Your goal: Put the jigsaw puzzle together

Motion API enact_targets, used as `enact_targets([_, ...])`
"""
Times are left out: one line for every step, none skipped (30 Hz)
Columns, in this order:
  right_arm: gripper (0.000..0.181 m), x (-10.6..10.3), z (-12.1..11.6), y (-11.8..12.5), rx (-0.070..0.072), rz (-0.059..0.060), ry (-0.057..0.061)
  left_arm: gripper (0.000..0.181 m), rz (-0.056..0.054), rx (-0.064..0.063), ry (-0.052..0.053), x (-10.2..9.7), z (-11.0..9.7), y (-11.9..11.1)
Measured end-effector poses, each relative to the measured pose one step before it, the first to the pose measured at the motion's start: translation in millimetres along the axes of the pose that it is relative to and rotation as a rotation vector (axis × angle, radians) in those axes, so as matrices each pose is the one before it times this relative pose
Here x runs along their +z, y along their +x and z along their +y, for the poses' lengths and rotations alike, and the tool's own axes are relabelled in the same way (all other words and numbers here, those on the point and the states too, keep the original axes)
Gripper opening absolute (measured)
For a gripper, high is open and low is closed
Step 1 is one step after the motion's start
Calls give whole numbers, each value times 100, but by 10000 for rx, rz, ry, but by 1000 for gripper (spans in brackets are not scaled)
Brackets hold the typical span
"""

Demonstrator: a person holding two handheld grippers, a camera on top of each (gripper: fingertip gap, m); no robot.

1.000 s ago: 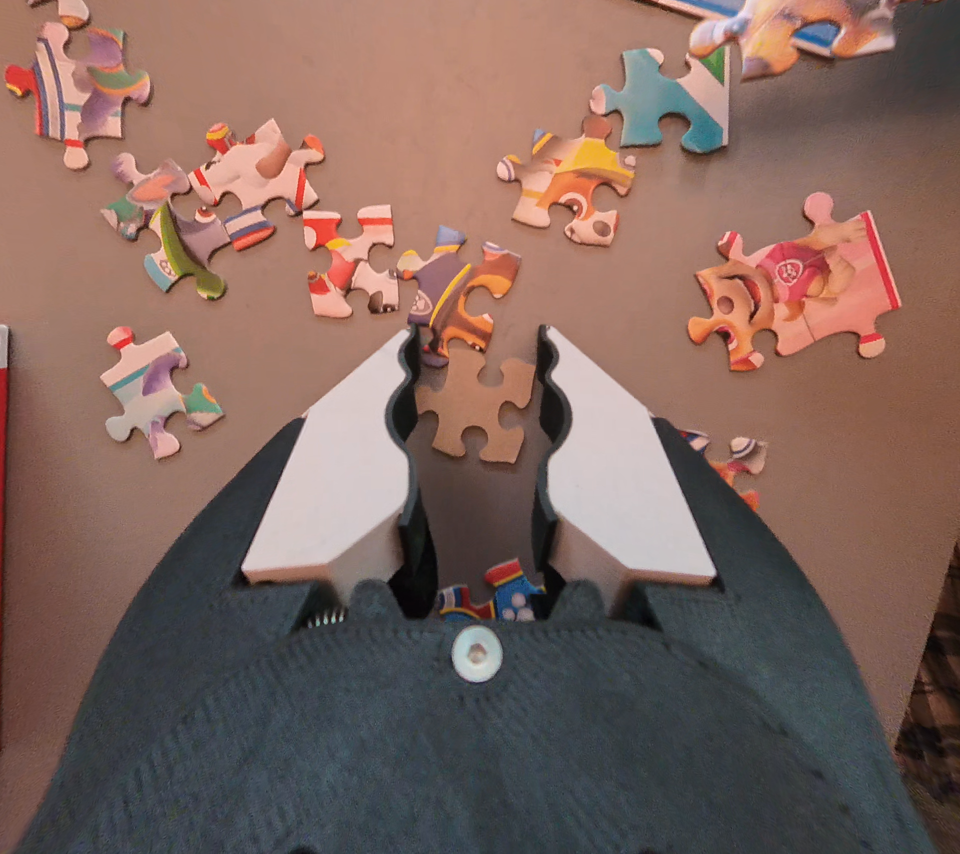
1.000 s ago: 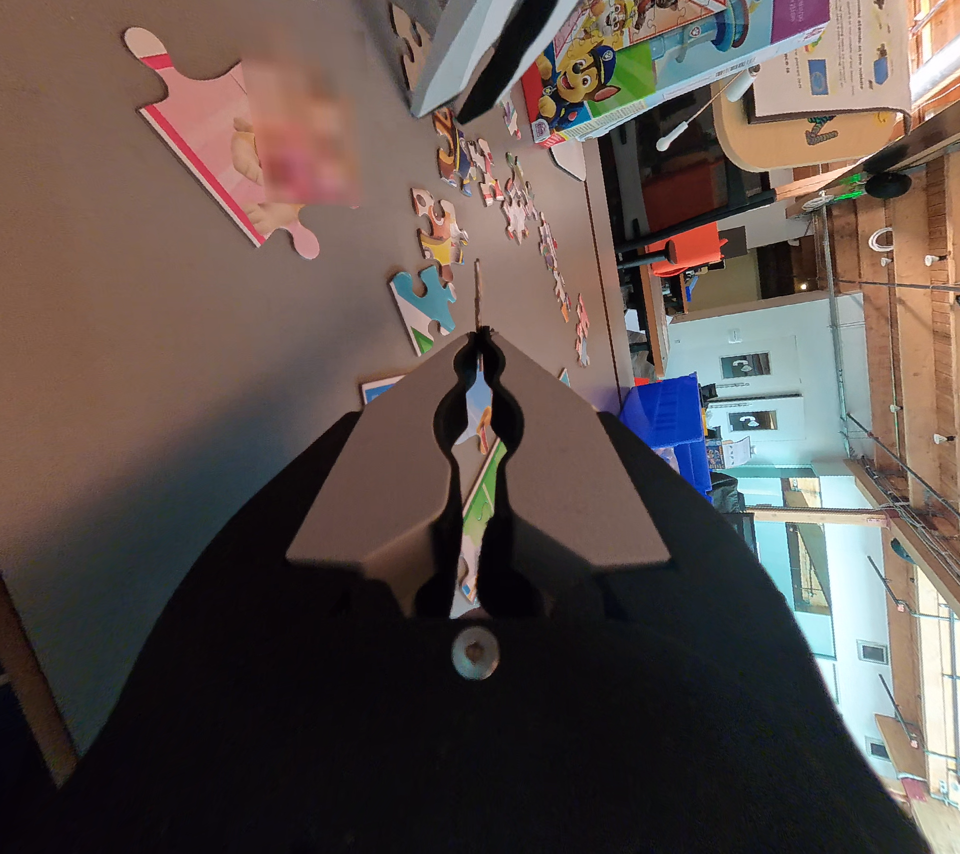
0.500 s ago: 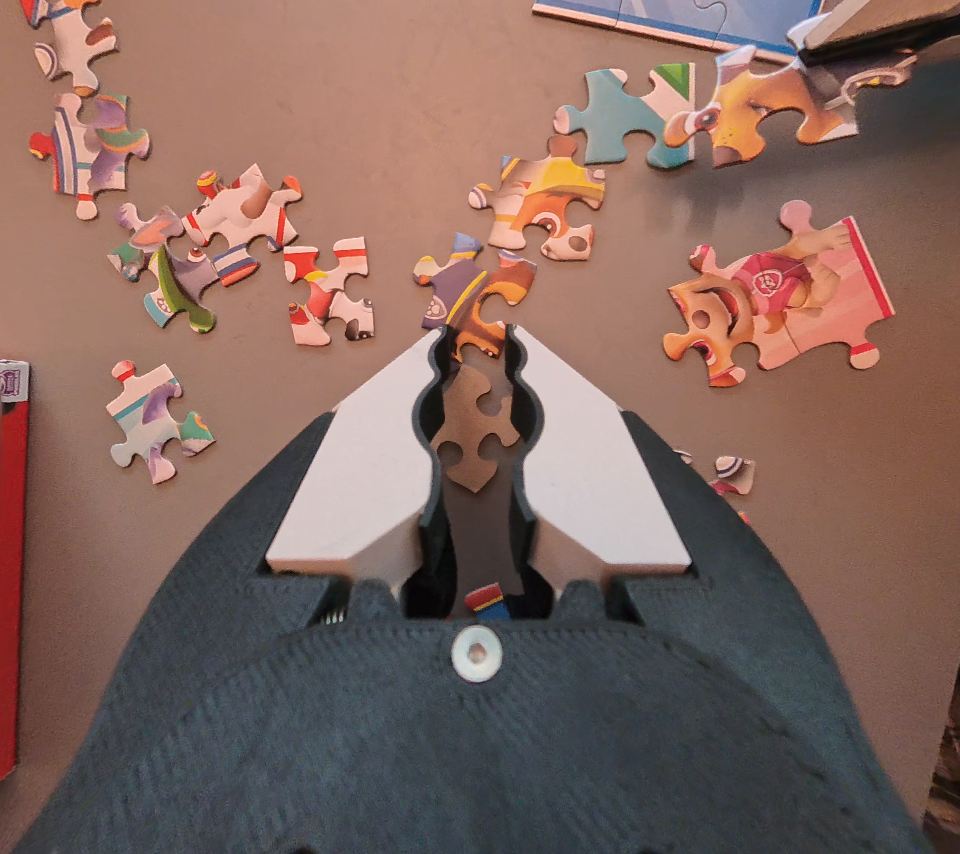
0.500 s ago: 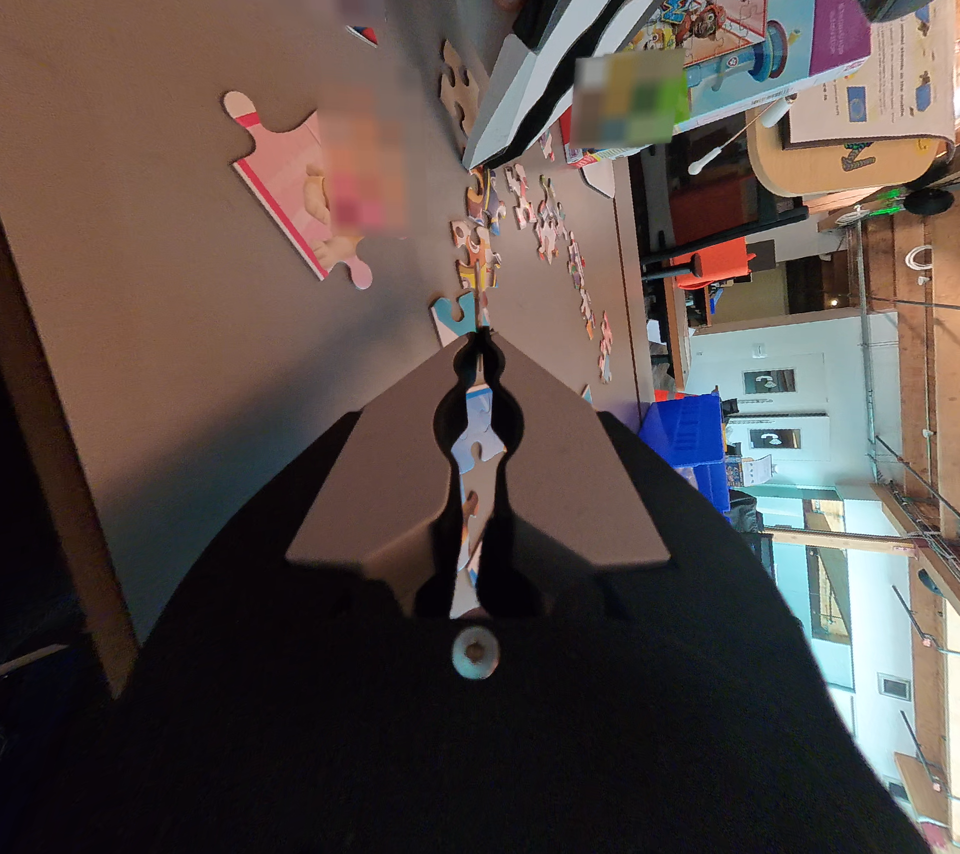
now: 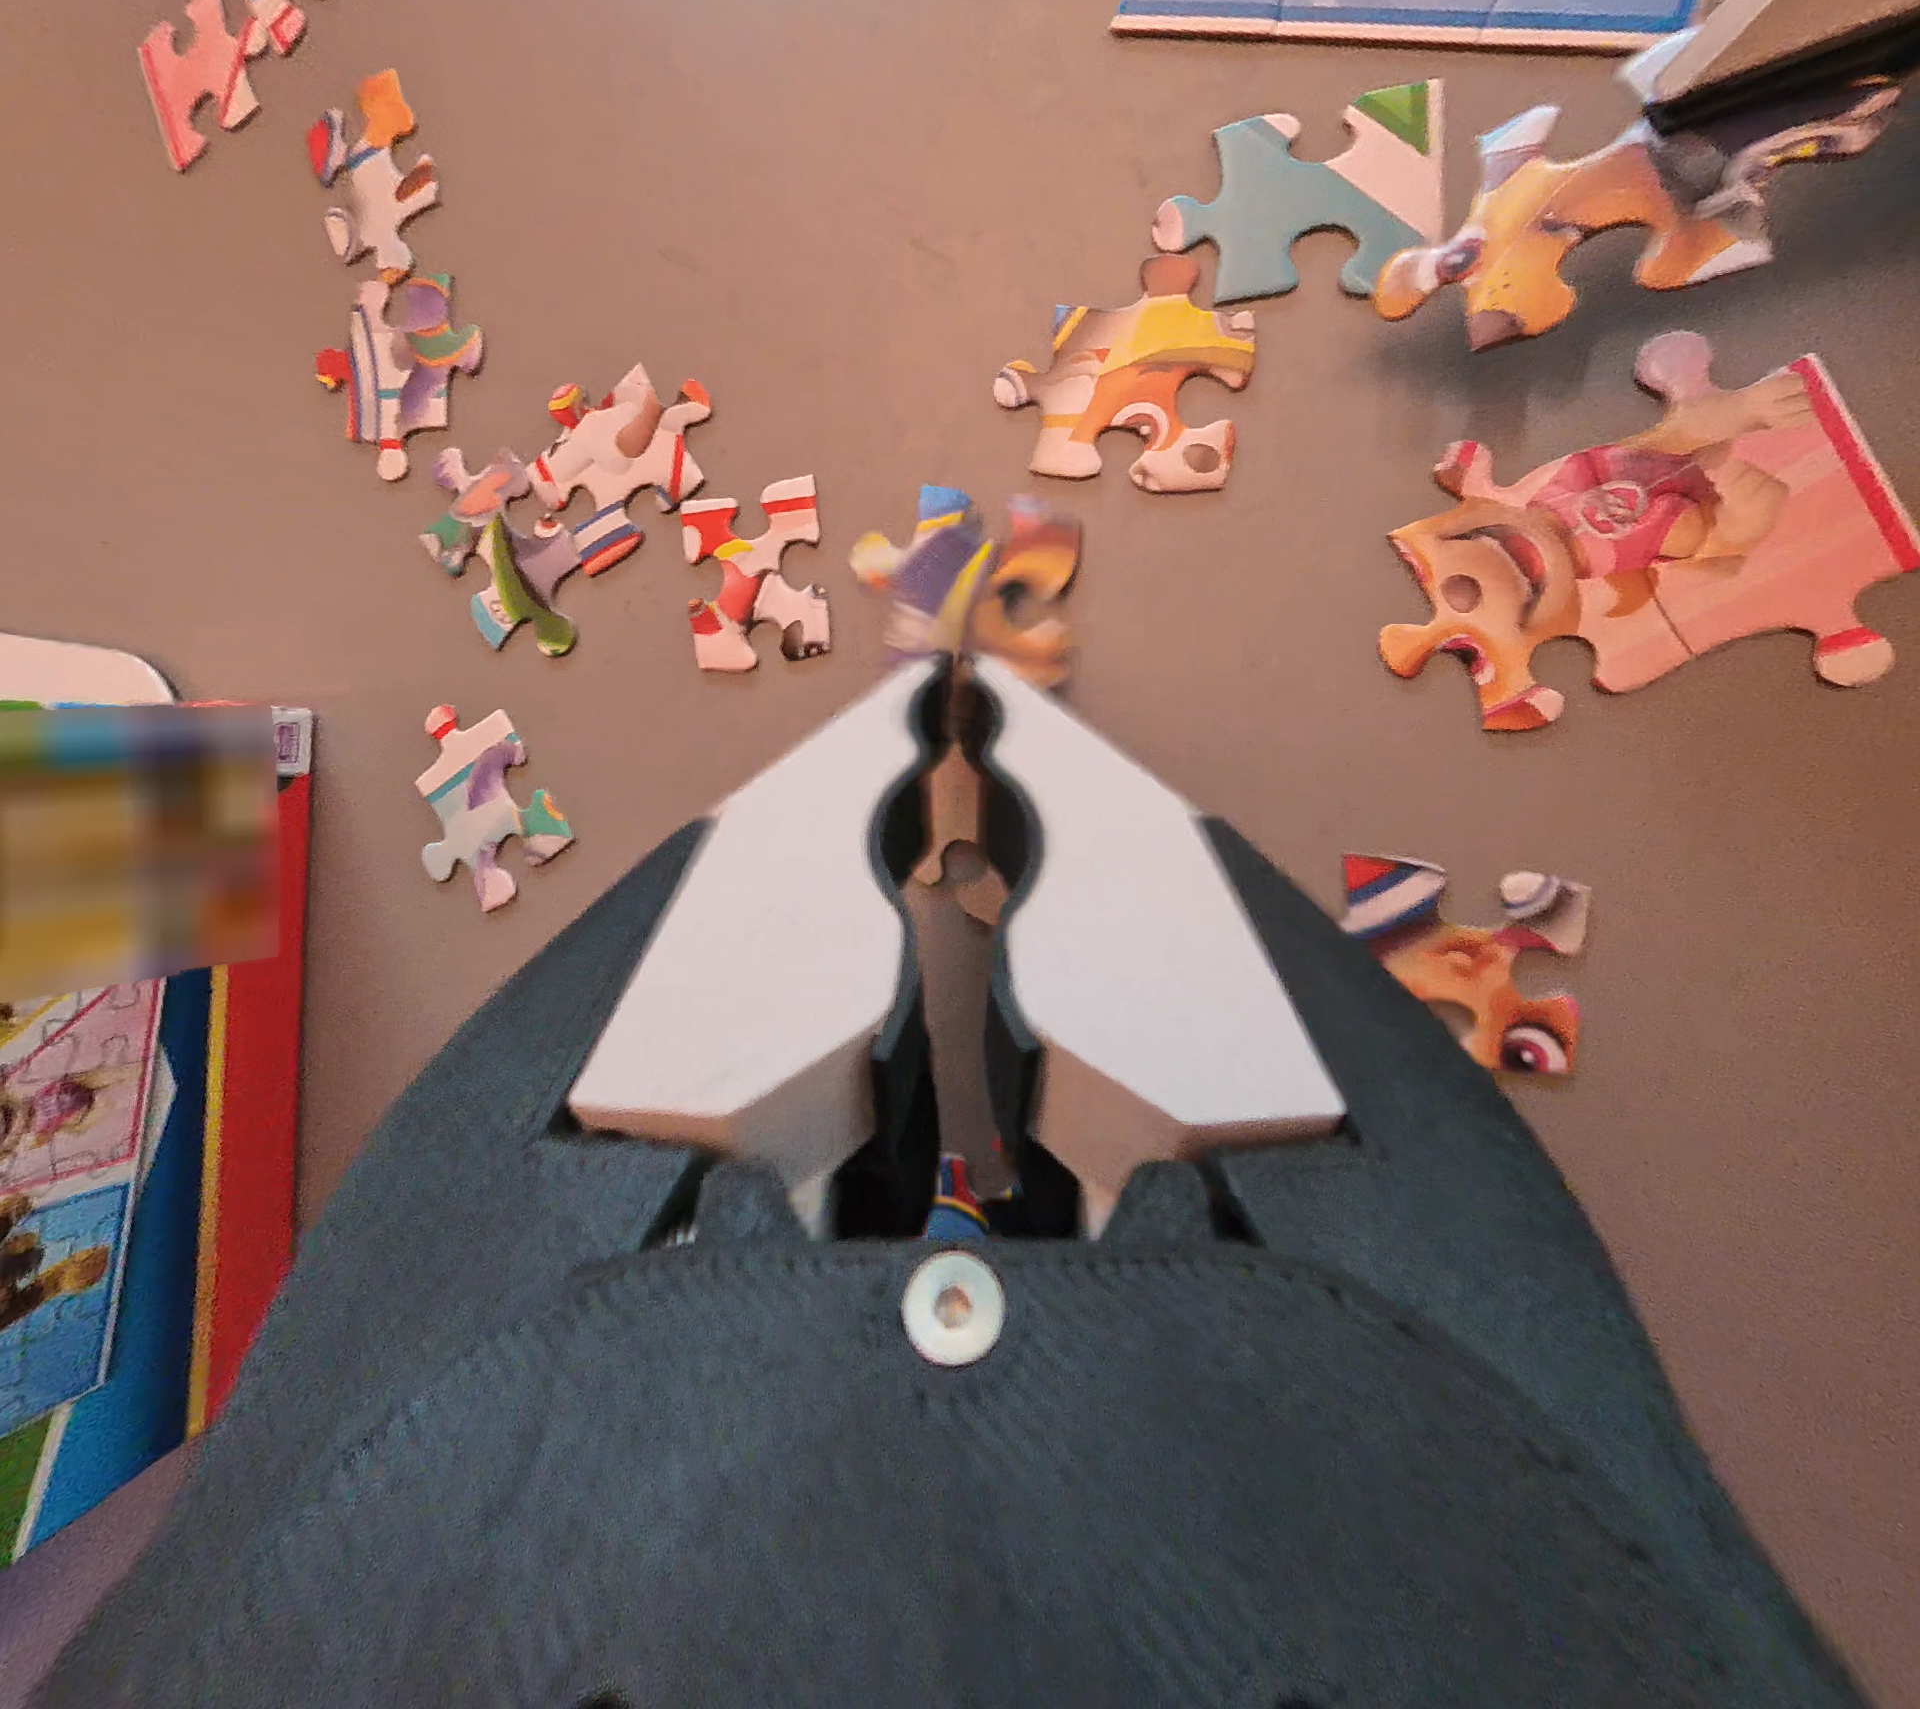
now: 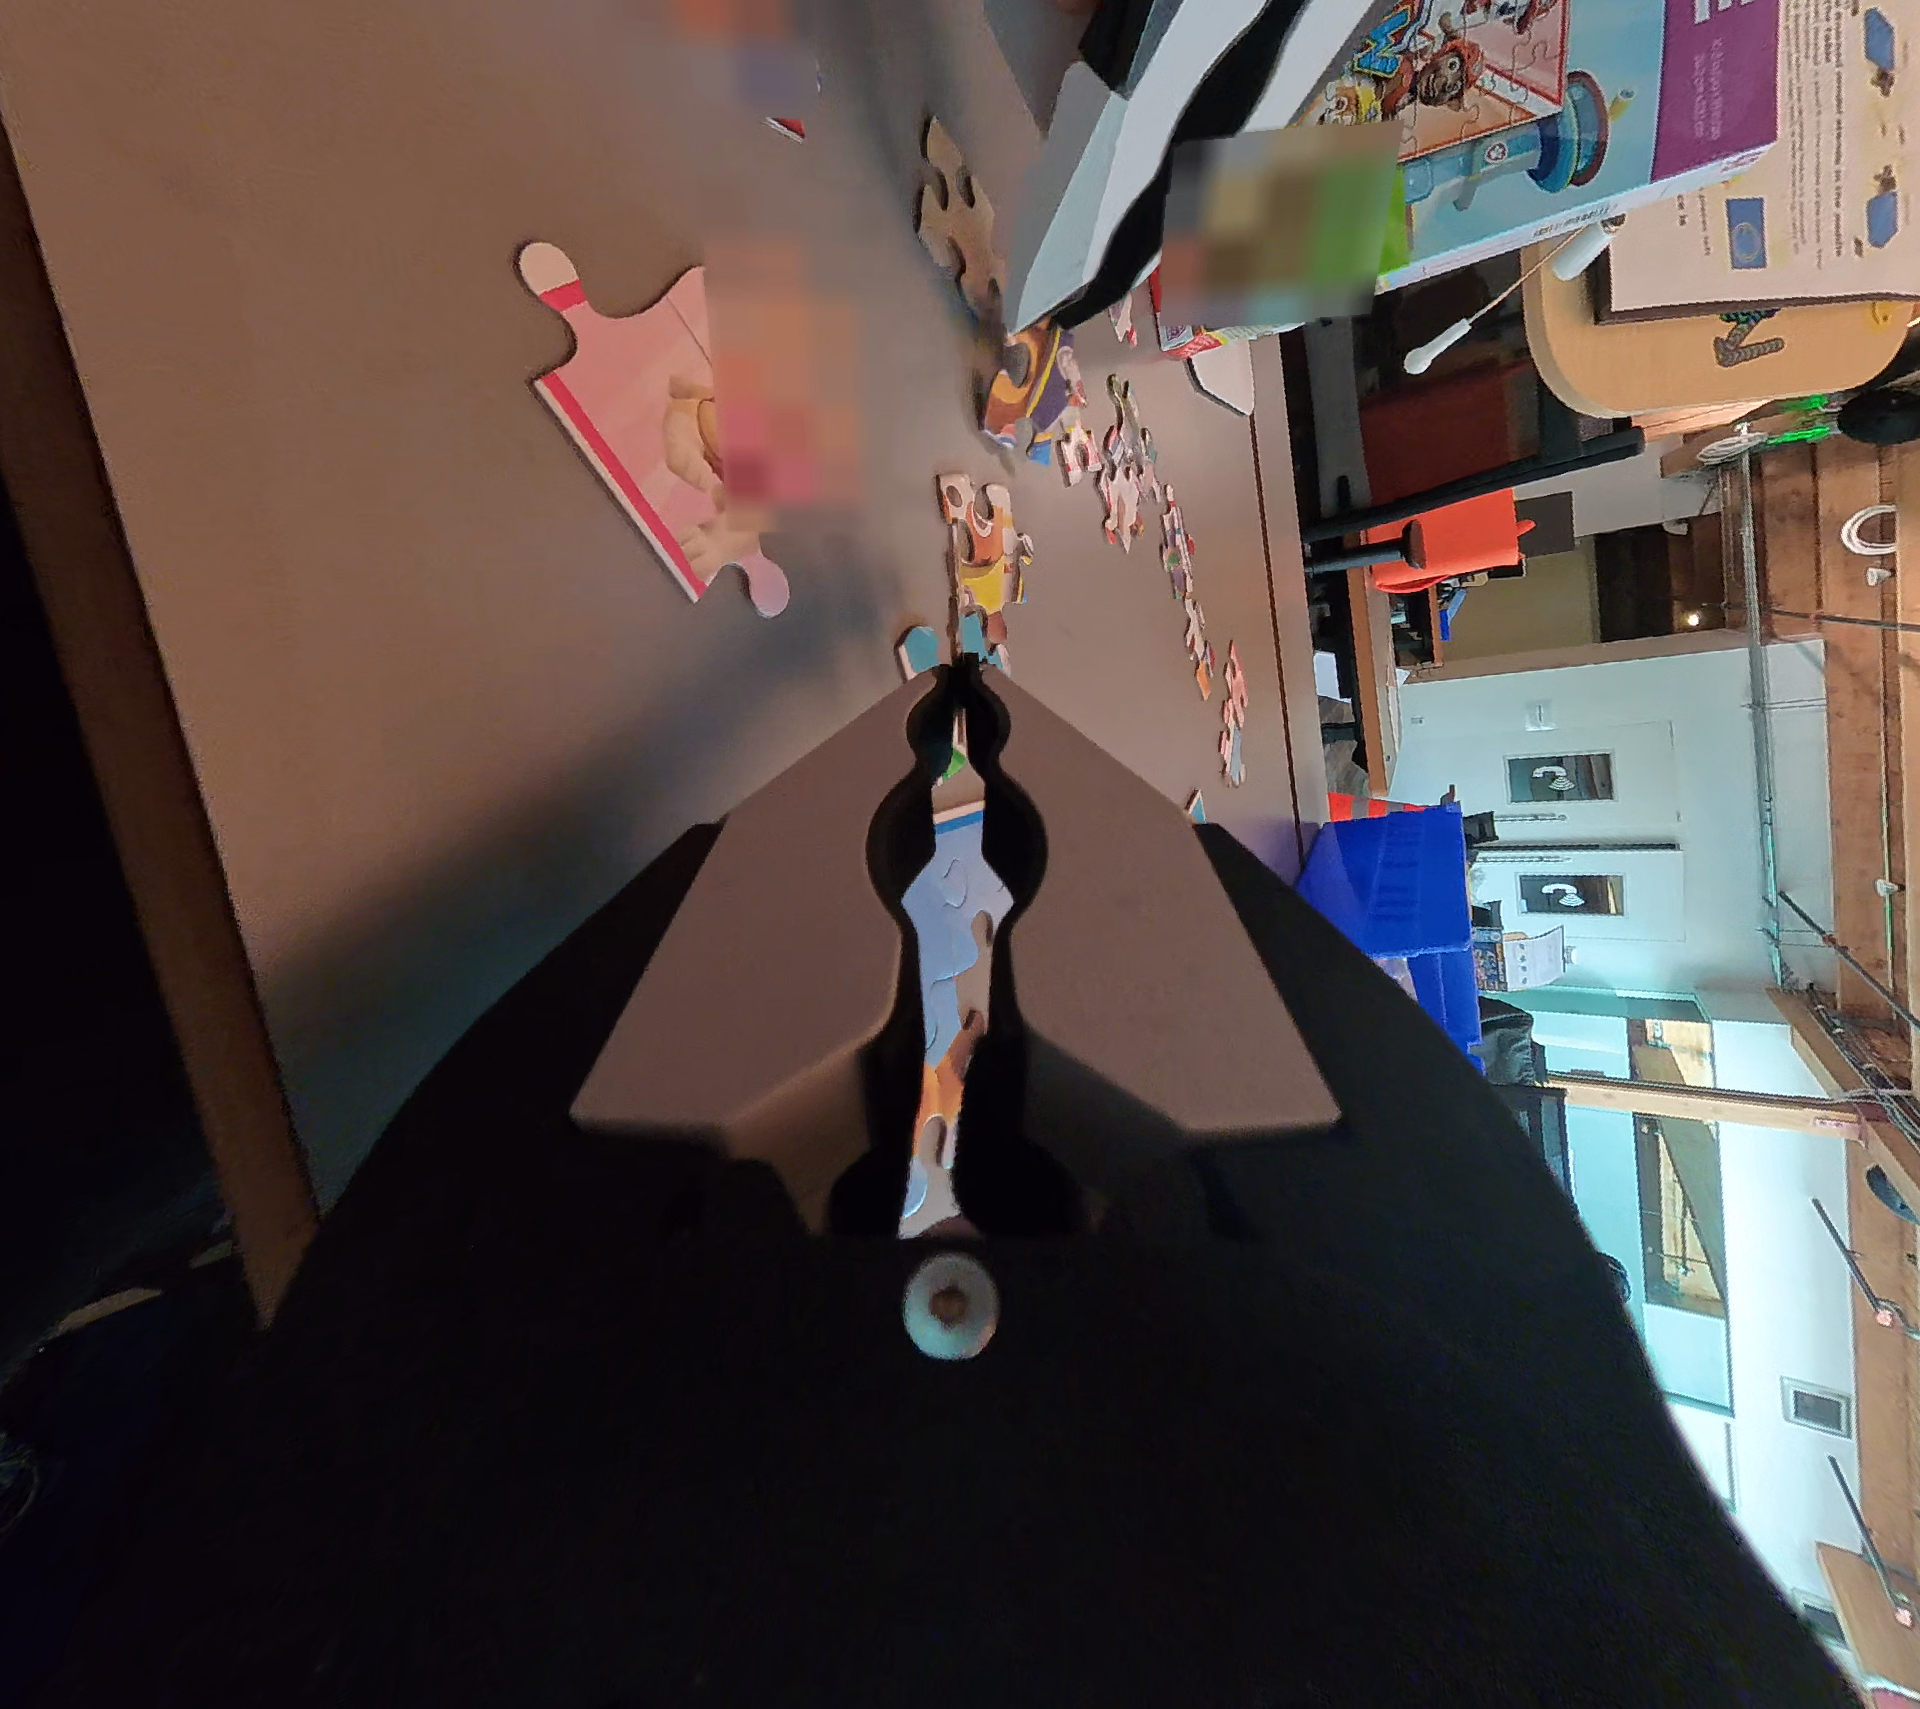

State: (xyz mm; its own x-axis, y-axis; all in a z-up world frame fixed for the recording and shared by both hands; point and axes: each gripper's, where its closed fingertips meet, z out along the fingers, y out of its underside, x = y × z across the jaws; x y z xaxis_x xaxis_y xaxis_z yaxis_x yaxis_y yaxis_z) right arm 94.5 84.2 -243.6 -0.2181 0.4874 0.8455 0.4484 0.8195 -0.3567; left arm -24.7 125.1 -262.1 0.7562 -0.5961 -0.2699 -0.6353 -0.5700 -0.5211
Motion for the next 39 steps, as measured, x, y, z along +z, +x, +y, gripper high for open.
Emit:
enact_targets([0,33,-121,-21,0,-20,28,0,-89,35,220,-283,-368,-254])
enact_targets([0,63,-123,-43,-11,-24,21,0,8,-80,116,-200,-219,-172])
enact_targets([0,84,-132,-64,-30,-25,9,0,144,-94,-9,-52,-16,45])
enact_targets([0,100,-140,-89,-31,-32,19,0,96,-43,-95,56,149,18])
enact_targets([0,86,-149,-91,-18,-30,29,0,-64,28,-106,94,210,-191])
enact_targets([0,81,-82,-67,-9,-22,5,0,-74,17,-92,74,225,-212])
enact_targets([0,64,-6,-34,-5,-9,-23,0,50,-60,-5,7,123,-44])
enact_targets([0,35,31,-8,11,0,-27,0,203,-137,101,-60,-42,176])
enact_targets([0,-17,51,-2,30,6,-13,0,269,-193,77,-99,-20,283])
enact_targets([0,-42,52,3,39,4,-3,6,195,-171,5,-77,63,200])
enact_targets([0,-59,58,-33,32,-12,-4,13,144,-92,8,-65,53,207])
enact_targets([0,-30,87,-92,25,-41,-15,16,206,-54,88,-47,-109,369])
enact_targets([0,-12,140,-134,16,-62,-26,18,246,-61,98,26,-164,497])
enact_targets([0,9,242,-130,-3,-61,-50,20,187,-14,6,135,-62,466])
enact_targets([0,88,223,-132,-22,-74,-70,21,33,73,-89,212,73,263])
enact_targets([0,92,220,-106,-26,-69,-56,21,-22,118,-138,241,159,198])
enact_targets([0,95,204,-32,-23,-30,-45,22,6,97,-151,273,202,221])
enact_targets([0,98,196,35,-42,19,-51,22,30,84,-145,272,231,262])
enact_targets([0,104,170,23,-42,-18,-54,20,90,76,-93,223,174,360])
enact_targets([0,78,192,-28,-11,-103,-68,18,204,26,142,3,-189,484])
enact_targets([1,163,246,-72,49,-165,-62,18,52,-16,-12,-27,35,146])
enact_targets([3,80,148,-106,41,-184,-18,21,-110,2,-22,-112,61,-214])
enact_targets([6,56,89,-74,73,-169,22,22,-165,-51,116,-239,-135,-466])
enact_targets([13,91,97,55,157,-122,41,22,-91,-158,198,-300,-258,-531])
enact_targets([16,28,128,68,160,-115,37,23,-100,-224,168,-302,-224,-659])
enact_targets([19,-65,69,61,99,-115,76,26,-226,-210,88,-208,-129,-926])
enact_targets([23,-87,64,77,73,-108,78,29,-300,-164,-15,-65,36,-1096])
enact_targets([26,-107,90,49,80,-134,60,34,-221,-179,-131,122,215,-1007])
enact_targets([30,-129,100,-8,89,-163,90,38,-85,-156,-163,225,205,-720])
enact_targets([32,-126,90,30,93,-138,100,40,-72,-102,-73,262,44,-598])
enact_targets([33,-100,81,114,83,-96,96,42,-25,-60,-60,327,26,-461])
enact_targets([33,-133,2,156,105,-82,116,43,33,-66,-117,386,88,-334])
enact_targets([33,-178,-83,156,171,-99,140,45,51,-51,-143,364,112,-217])
enact_targets([33,-214,-91,251,217,-65,140,45,18,4,-84,305,10,-134])
enact_targets([33,-134,-53,468,239,3,109,44,69,27,-43,263,-55,15])
enact_targets([33,22,18,550,295,-6,63,41,163,-30,59,141,-213,174])
enact_targets([33,126,32,643,334,-8,37,40,139,-23,-14,116,-102,166])
enact_targets([31,323,99,914,343,59,-7,35,139,57,16,77,-107,253])
enact_targets([29,509,116,1089,385,102,-74,32,167,89,5,34,-65,366])
